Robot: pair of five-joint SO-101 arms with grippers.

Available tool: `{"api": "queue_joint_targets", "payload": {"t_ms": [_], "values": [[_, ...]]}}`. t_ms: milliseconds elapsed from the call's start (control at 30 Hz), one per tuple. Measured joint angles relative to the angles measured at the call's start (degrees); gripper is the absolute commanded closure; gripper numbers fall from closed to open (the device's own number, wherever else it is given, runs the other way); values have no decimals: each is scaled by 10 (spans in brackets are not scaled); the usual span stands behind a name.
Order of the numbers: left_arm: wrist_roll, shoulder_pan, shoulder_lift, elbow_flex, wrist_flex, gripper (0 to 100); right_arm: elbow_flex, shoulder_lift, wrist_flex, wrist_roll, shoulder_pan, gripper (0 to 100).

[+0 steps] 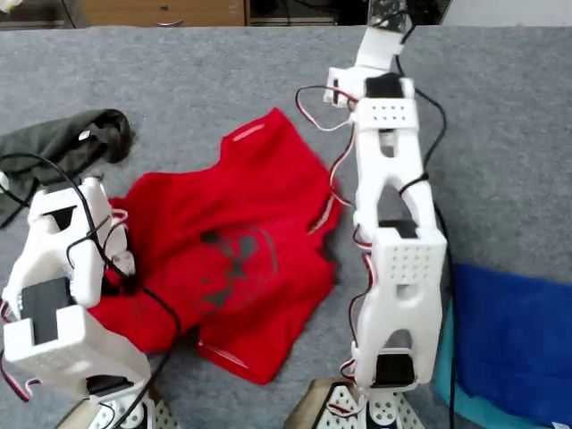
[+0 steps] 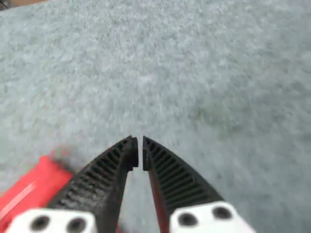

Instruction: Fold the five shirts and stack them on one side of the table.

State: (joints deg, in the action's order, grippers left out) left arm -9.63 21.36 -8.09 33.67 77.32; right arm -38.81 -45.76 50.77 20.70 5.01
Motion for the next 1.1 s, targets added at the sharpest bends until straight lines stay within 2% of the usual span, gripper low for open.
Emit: {"api": "queue_joint_targets", "payload": {"t_ms": [100, 300, 500, 567, 700, 933, 1100], "values": [[-24, 1, -3, 15, 47, 981, 0, -33, -37, 0, -1, 966], [-29, 3, 2, -2, 118, 981, -10, -46, -47, 0, -11, 967], [30, 3, 99, -141, 189, 978, -10, -46, -47, 0, -11, 967], [47, 3, 128, -206, 201, 948, -10, -46, -47, 0, -11, 967], [98, 3, 139, -311, 207, 857, -10, -46, -47, 0, -11, 966], [210, 3, -3, -382, 135, 848, -10, -46, -44, 0, -11, 966], [269, 3, -119, -496, 117, 847, -10, -46, -44, -25, -11, 966]]}}
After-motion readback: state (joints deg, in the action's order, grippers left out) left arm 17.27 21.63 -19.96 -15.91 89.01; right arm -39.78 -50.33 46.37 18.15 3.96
